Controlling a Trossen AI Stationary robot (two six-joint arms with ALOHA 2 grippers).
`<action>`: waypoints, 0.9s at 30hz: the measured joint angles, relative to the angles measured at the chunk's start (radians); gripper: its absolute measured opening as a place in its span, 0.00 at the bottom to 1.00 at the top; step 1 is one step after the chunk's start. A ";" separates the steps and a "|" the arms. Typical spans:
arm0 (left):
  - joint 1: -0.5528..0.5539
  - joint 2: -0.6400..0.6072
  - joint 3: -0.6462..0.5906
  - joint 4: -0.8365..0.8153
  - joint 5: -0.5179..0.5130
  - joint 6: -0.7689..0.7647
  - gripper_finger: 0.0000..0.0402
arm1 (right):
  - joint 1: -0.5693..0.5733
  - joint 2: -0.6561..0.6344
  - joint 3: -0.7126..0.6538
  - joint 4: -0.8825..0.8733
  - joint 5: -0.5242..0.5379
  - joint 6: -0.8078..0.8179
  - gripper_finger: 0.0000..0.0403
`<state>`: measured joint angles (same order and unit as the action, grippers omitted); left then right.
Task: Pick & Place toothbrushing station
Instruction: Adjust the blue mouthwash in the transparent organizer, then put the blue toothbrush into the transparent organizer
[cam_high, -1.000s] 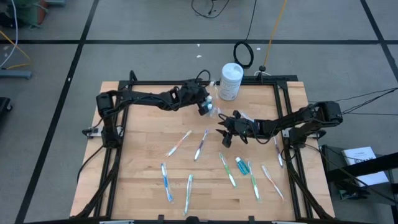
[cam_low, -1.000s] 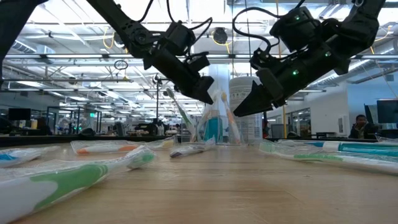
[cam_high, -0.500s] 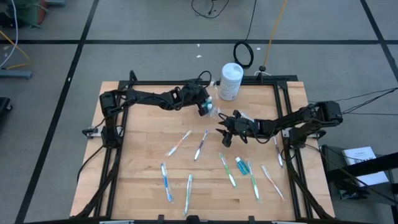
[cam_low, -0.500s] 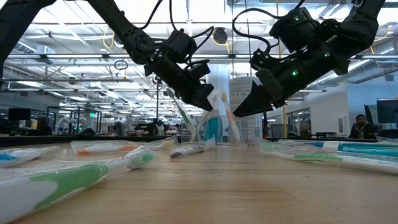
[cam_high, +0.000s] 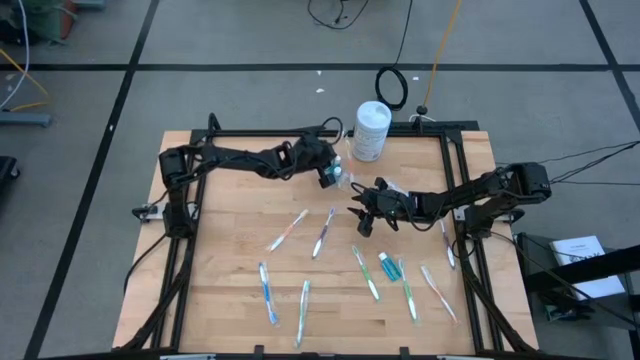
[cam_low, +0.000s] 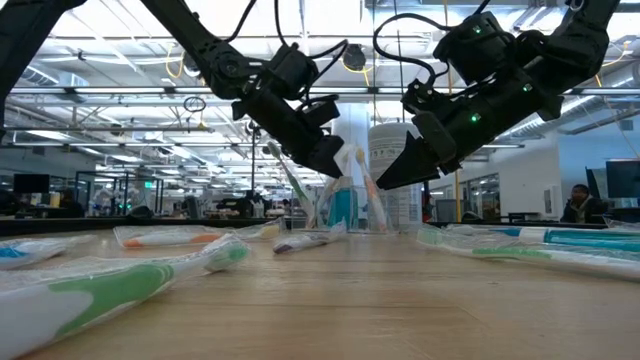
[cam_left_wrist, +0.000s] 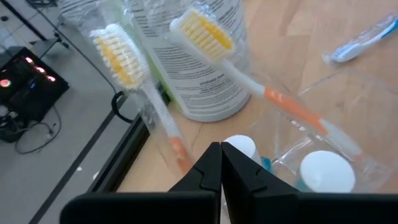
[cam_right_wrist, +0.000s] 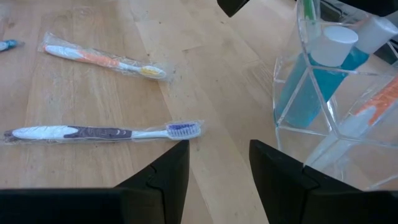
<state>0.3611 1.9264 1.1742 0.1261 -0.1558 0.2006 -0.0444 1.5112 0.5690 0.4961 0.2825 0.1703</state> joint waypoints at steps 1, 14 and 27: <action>-0.003 0.000 0.000 -0.002 -0.012 -0.001 0.01 | 0.000 0.000 0.000 0.000 0.000 0.000 0.40; -0.041 -0.120 -0.007 -0.174 -0.069 -0.016 0.02 | -0.002 0.000 0.000 0.001 0.000 -0.026 0.40; -0.092 -0.420 -0.006 -0.326 -0.080 -0.027 0.01 | 0.003 -0.001 0.000 0.001 -0.008 -0.017 0.40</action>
<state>0.2690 1.5069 1.1687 -0.1994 -0.2359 0.1738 -0.0415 1.5102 0.5692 0.4970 0.2741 0.1532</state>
